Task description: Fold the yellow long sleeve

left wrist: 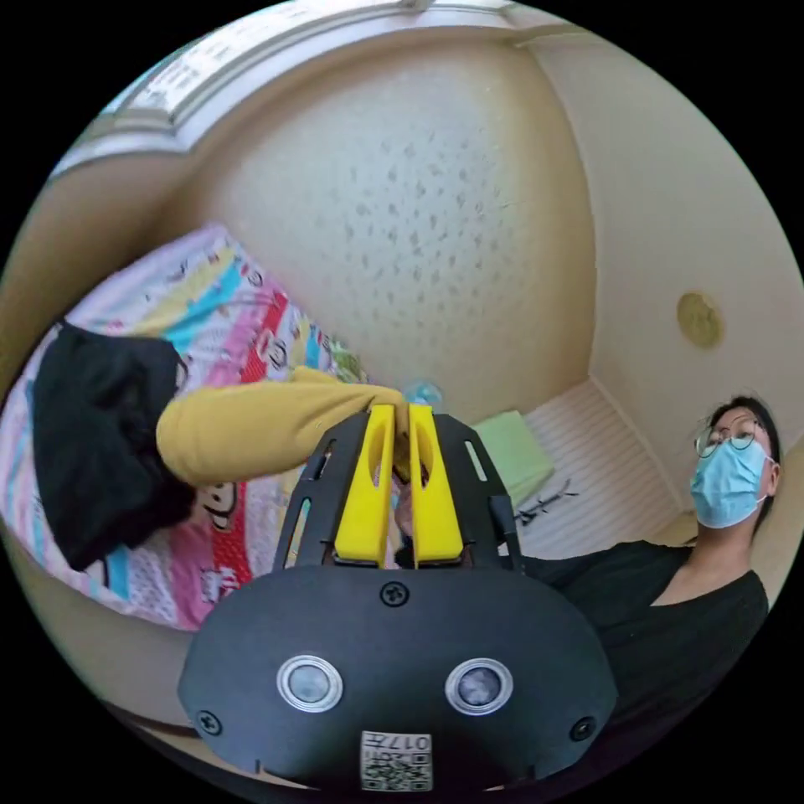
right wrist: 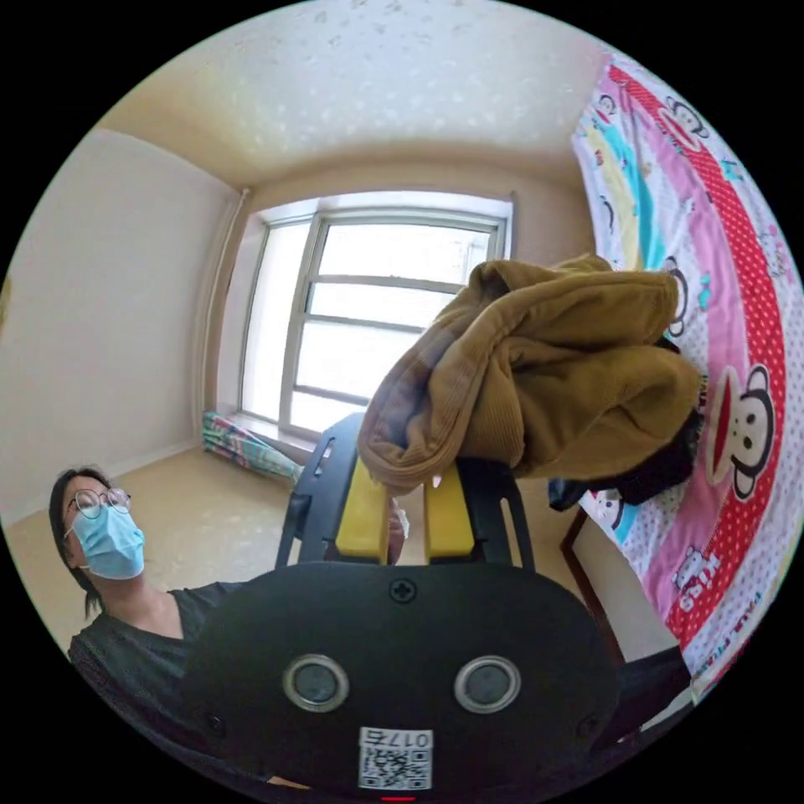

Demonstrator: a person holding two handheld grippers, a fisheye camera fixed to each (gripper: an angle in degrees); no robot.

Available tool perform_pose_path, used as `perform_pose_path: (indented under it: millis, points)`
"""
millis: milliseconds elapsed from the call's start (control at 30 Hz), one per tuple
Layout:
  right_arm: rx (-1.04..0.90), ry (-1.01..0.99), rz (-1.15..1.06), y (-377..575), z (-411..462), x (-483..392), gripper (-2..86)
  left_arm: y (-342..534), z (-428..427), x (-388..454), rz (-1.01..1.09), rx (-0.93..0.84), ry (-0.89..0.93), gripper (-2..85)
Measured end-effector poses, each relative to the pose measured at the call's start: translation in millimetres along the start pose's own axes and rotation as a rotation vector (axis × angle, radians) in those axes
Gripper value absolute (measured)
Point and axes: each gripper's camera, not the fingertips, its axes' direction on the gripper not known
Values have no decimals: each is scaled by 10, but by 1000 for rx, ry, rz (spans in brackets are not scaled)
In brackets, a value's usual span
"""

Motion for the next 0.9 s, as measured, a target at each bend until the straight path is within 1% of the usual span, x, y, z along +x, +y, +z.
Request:
perform_pose_path:
  millis: [67,133,200,233,267,300,367,400,433,467,500,533,567,600,633,667,733,767,833,900]
  points:
    - [-18,10,0,-97,426,65,38,-52,-198,-77,-16,33,-66,44]
    - [-54,71,50,-151,873,381,48,-34,-290,-295,-69,35,-152,55]
    - [-112,167,91,-98,1090,747,53,219,-366,-752,-221,62,-270,67]
    - [-160,246,145,7,1148,1016,53,332,-383,-866,-265,72,-290,67]
    - [-186,281,177,82,1148,1148,52,589,-409,-1070,-355,82,-320,64]
    - [-231,326,216,266,1088,1372,42,889,-423,-1240,-435,83,-359,62]
    - [-302,399,240,597,866,1627,29,1359,-403,-1426,-529,56,-446,59]
    - [-348,495,268,831,636,1761,23,1657,-351,-1528,-591,16,-502,56]
    - [-380,605,305,1075,336,1867,19,1801,-313,-1577,-622,-8,-524,54]
    - [-391,657,327,1197,165,1908,17,2058,-210,-1666,-673,-61,-549,51]
    - [-400,755,375,1441,-219,1954,14,2249,-65,-1741,-702,-126,-545,48]
    - [-387,849,425,1660,-617,1938,12,2315,21,-1773,-710,-164,-537,46]
    - [-372,897,450,1760,-819,1905,11,2384,200,-1817,-713,-238,-524,42]
    - [-328,988,500,1937,-1216,1794,9,2375,385,-1823,-696,-293,-522,38]
    - [-262,1060,540,2084,-1604,1622,8,2340,479,-1808,-673,-309,-520,35]
    - [-223,1084,551,2145,-1781,1520,7,2220,680,-1752,-612,-329,-512,28]
    - [-33,1144,547,2340,-2395,1045,6,1973,1009,-1609,-504,-348,-502,18]
    - [17,1159,536,2383,-2521,920,6,1791,1253,-1469,-426,-358,-492,13]
    - [205,1226,466,2556,-2922,456,6,1553,1635,-1199,-308,-369,-471,7]
    - [304,1246,430,2702,-3135,241,7,1380,2170,-775,-159,-392,-444,0]
